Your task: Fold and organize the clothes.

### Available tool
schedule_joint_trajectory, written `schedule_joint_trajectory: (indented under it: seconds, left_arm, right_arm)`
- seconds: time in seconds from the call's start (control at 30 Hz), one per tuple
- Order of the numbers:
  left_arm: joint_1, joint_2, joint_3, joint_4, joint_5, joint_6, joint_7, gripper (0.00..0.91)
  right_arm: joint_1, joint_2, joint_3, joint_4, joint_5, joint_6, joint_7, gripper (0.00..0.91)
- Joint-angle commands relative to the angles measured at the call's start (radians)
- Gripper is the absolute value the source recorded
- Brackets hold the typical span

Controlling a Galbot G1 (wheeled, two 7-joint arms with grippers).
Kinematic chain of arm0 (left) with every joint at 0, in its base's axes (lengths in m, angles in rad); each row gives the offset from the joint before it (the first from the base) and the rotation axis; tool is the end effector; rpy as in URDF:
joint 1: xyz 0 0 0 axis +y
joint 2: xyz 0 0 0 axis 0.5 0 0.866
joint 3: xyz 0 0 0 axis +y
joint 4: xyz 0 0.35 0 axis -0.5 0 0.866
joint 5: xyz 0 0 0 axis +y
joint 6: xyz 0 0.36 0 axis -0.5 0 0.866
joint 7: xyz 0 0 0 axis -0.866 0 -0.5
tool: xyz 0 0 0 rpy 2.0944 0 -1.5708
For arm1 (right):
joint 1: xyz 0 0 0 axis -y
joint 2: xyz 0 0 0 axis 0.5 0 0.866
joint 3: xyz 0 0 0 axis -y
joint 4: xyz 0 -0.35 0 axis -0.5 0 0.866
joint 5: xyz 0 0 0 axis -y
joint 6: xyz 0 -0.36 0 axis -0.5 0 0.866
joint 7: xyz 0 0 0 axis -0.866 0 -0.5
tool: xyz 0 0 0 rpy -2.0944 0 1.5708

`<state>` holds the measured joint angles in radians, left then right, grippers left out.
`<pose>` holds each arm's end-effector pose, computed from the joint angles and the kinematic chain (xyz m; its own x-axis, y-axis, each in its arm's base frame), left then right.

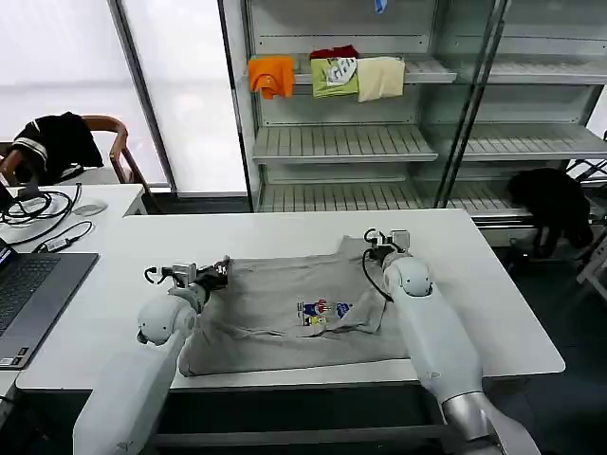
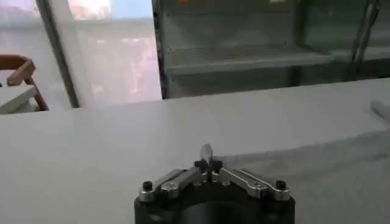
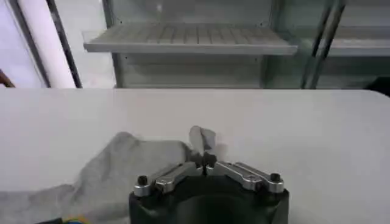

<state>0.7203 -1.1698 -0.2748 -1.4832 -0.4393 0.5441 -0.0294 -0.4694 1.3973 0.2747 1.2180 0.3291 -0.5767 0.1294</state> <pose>0.4530 0.0676 -0.2537 -0.9105 0.1401 0.3891 0.1644 0.9860 0.0297 0.5373 0.0001 -0.2246 -0.9196 -0.0539 0.3892 -0.0605 0.9982 -0.0048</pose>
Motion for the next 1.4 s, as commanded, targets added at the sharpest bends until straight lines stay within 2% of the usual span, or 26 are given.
schedule_joint_trajectory:
  seconds: [0.03, 0.4, 0.67, 0.93, 1.13, 1.4]
  left_arm:
    - [0.019, 0.001, -0.008, -0.123, -0.006, -0.008, -0.003, 0.01]
    - [0.12, 0.03, -0.058, -0.207, 0.005, -0.009, -0.006, 0.01]
    - [0.222, 0.057, -0.088, -0.286, 0.029, -0.022, 0.008, 0.01]
    - [0.323, 0.06, -0.109, -0.36, 0.046, -0.027, 0.011, 0.01]
    - [0.4, 0.055, -0.108, -0.42, 0.083, -0.032, 0.012, 0.01]
    - [0.443, 0.06, -0.144, -0.438, 0.088, -0.031, 0.017, 0.01]
  right_arm:
    - [-0.101, -0.038, 0.01, 0.299, 0.012, -0.002, 0.008, 0.0]
    - [-0.245, -0.094, 0.032, 0.483, 0.036, -0.002, 0.041, 0.0]
    - [-0.425, -0.115, 0.079, 0.681, 0.046, -0.002, 0.072, 0.0]
    - [-0.601, -0.14, 0.129, 0.815, 0.053, -0.001, 0.086, 0.0]
    - [-0.729, -0.166, 0.158, 0.866, 0.051, 0.012, 0.098, 0.0]
    - [-0.79, -0.151, 0.146, 0.846, 0.027, 0.023, 0.115, 0.0]
